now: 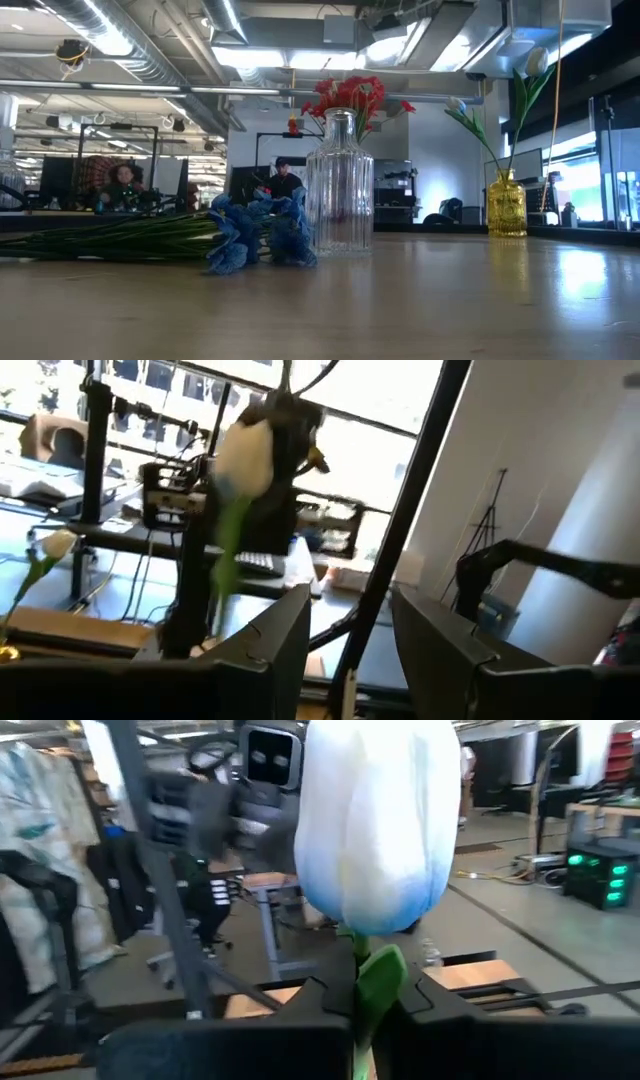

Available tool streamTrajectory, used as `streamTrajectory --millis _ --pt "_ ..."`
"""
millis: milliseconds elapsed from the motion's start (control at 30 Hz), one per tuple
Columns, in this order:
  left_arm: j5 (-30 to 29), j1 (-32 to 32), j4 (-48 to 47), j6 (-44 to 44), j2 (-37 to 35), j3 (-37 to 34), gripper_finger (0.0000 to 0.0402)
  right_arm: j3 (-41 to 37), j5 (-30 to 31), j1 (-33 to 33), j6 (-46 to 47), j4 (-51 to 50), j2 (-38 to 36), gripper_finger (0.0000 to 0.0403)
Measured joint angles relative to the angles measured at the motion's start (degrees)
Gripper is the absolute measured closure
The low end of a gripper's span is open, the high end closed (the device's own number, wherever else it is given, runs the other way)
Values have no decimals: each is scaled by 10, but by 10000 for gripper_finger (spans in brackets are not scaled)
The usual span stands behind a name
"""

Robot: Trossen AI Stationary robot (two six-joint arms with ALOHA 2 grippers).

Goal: Sort flowers into vase by color
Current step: Put the white flower into the yellow vase

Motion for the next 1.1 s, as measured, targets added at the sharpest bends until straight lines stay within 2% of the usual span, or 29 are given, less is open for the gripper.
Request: streamTrajectory --millis 100,167,267,400,600,733,967,1100 --pt "13 0 33 -33 -3 0 264 0 -5 -19 -8 2 0 398" --pt "49 0 30 -24 -4 0 264 0 -14 -35 -9 0 -1 395" --pt "88 2 7 -5 -7 0 264 0 -20 -45 -10 -11 -9 394" --pt "94 4 -25 1 -37 -14 264 0 -10 -45 -24 -22 -48 398" --pt "97 8 -20 14 -94 -94 264 0 8 -45 -37 -63 -105 397" --pt "103 19 32 14 -128 -158 264 0 21 -45 -23 -73 -120 399" --pt "204 79 161 0 -159 -290 264 0 45 -47 -23 -81 -125 399" --pt "252 129 199 -18 -169 -349 264 0 43 -72 -1 -111 -121 399"
